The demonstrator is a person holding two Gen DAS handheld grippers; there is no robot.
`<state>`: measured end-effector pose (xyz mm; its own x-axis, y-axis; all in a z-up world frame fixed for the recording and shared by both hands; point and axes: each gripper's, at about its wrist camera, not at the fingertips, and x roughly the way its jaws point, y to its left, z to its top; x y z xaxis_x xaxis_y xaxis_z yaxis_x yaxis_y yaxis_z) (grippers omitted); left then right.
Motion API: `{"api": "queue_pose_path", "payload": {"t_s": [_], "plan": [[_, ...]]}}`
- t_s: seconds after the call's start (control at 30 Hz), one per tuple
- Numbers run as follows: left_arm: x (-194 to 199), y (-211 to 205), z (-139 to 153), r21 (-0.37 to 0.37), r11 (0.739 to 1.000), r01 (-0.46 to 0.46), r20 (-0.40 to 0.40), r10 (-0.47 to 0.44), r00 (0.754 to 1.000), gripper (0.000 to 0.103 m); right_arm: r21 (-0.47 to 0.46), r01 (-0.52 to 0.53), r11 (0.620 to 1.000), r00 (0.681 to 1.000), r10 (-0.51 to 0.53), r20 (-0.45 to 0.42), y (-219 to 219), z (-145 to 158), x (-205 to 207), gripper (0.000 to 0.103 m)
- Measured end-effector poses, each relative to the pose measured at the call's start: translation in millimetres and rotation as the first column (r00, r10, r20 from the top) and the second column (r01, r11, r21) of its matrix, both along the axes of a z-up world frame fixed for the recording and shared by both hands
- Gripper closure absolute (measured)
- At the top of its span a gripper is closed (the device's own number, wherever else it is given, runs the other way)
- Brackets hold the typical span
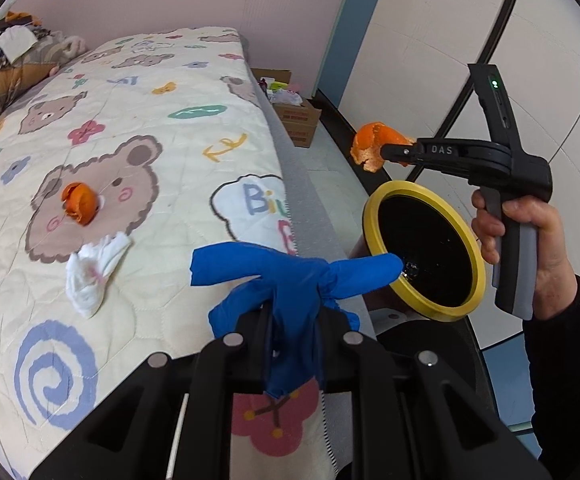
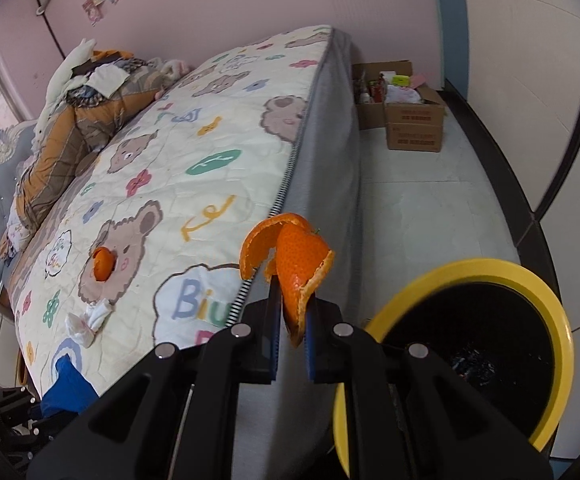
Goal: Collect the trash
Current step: 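Carry orange peel and blue glove over the yellow-rimmed bin with both tools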
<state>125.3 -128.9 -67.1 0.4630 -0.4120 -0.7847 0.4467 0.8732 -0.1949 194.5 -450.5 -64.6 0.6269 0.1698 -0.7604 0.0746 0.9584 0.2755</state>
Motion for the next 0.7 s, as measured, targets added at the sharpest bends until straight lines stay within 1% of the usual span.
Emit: {"api": "queue_pose_path", "payload": {"t_s": [0.23,0.47,0.7], "plan": [[9,-42,-4,0.019,0.996,0.083,-0.008,-0.083,0.997,0.089,0.002,0.084,0.996,0.996,-0.084,0.005,-47,-3,-31,0.094],[16,-87,-8,0.020,0.986,0.165,-0.031,-0.165,0.986,0.089,0.001,0.167,0.986,0.986,-0.167,-0.012,-88,-11,-58,0.094],[29,-128,-6,0.048,0.976,0.212,-0.018,-0.212,0.977,0.089,-0.006,0.237,0.971,0.971,-0.237,-0.025,-121,-17,-79,0.094]]}}
